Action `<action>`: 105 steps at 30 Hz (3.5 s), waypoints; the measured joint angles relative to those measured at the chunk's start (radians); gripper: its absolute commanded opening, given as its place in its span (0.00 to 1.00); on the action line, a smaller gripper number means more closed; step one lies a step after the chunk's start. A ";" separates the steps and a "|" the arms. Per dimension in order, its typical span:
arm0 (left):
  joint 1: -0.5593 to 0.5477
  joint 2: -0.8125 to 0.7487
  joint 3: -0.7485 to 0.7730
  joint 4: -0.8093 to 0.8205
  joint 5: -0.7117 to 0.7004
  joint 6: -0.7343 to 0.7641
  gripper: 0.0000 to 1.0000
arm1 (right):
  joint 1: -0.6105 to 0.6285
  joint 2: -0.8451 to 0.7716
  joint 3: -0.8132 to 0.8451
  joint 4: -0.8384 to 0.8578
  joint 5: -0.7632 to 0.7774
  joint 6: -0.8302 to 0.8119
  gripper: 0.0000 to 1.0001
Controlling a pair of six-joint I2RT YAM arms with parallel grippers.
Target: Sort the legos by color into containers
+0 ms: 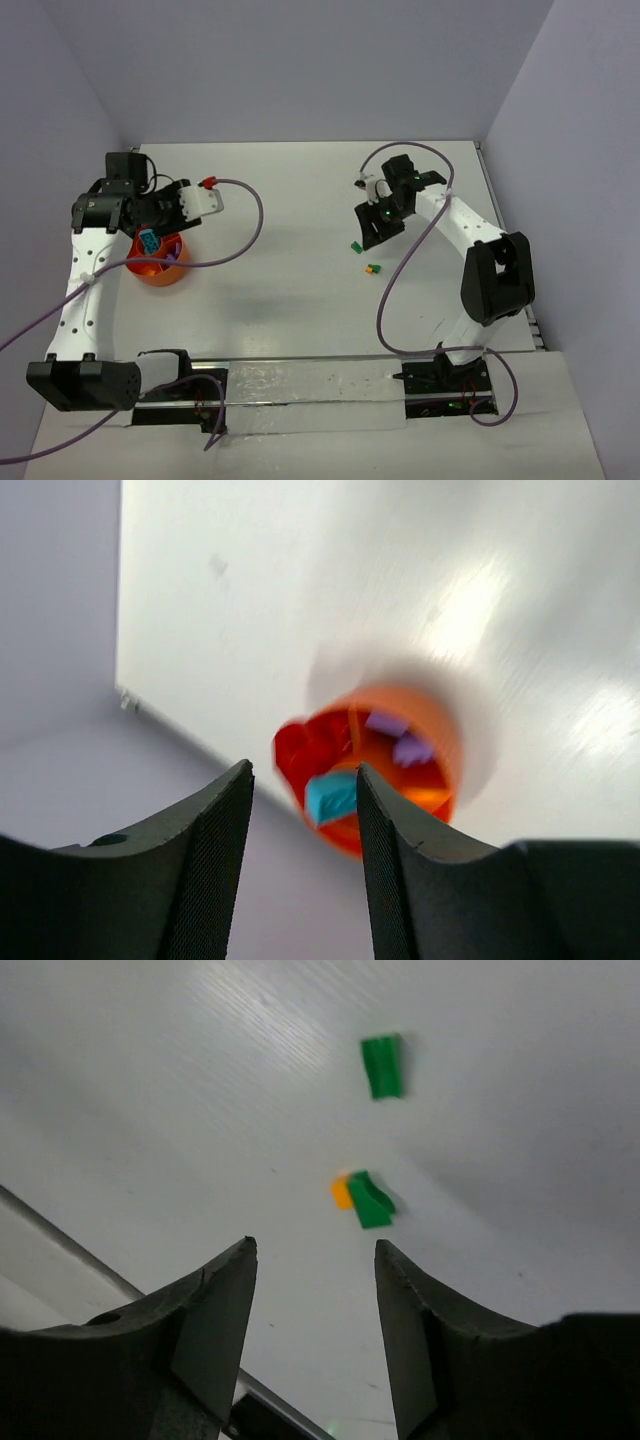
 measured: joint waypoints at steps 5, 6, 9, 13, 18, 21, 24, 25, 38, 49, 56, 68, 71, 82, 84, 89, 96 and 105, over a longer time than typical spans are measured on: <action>-0.141 0.024 0.010 -0.044 0.086 -0.157 0.53 | -0.043 -0.011 -0.072 -0.045 0.122 -0.174 0.44; -0.161 0.031 0.010 -0.049 0.104 -0.184 0.53 | -0.043 -0.011 -0.078 -0.048 0.139 -0.203 0.43; -0.197 0.047 0.010 -0.052 0.139 -0.248 0.54 | -0.043 -0.008 -0.087 -0.051 0.170 -0.268 0.42; -0.233 0.056 0.010 -0.049 0.179 -0.318 0.56 | -0.043 0.014 -0.086 -0.052 0.173 -0.313 0.44; -0.260 0.057 0.009 -0.036 0.213 -0.384 0.57 | -0.034 0.048 -0.087 -0.049 0.172 -0.328 0.47; -0.263 0.062 0.009 -0.028 0.235 -0.412 0.58 | -0.015 0.061 -0.090 -0.042 0.172 -0.327 0.50; -0.264 0.069 0.009 -0.024 0.246 -0.428 0.58 | 0.008 0.076 -0.094 -0.038 0.171 -0.325 0.52; -0.264 0.072 0.009 -0.023 0.249 -0.433 0.58 | 0.016 0.082 -0.097 -0.034 0.171 -0.323 0.52; -0.264 0.077 0.009 -0.015 0.256 -0.443 0.59 | 0.067 0.156 -0.138 0.021 0.192 -0.308 0.53; -0.265 0.077 0.008 0.002 0.256 -0.443 0.59 | 0.072 0.172 -0.138 0.058 0.214 -0.304 0.39; -0.265 0.077 -0.018 0.036 0.256 -0.483 0.57 | 0.073 0.172 -0.139 0.071 0.216 -0.309 0.00; -0.250 0.049 -0.187 0.356 0.281 -1.132 0.82 | 0.082 0.083 -0.052 0.052 0.086 -0.150 0.00; -0.246 0.022 -0.266 0.463 0.291 -1.320 0.94 | 0.121 0.038 0.027 0.088 0.033 -0.044 0.00; -0.246 0.030 -0.308 0.676 0.313 -1.697 0.82 | 0.355 0.002 0.181 0.241 -0.013 0.283 0.00; -0.246 0.054 -0.302 0.696 0.315 -1.730 0.78 | 0.379 0.003 0.189 0.254 -0.001 0.311 0.00; -0.246 0.100 -0.301 0.713 0.325 -1.778 0.68 | 0.424 0.003 0.205 0.272 0.029 0.343 0.00; -0.246 0.120 -0.301 0.738 0.375 -1.818 0.60 | 0.439 0.003 0.225 0.274 0.079 0.346 0.00; -0.246 0.120 -0.323 0.799 0.460 -1.859 0.59 | 0.450 0.006 0.229 0.273 0.120 0.342 0.00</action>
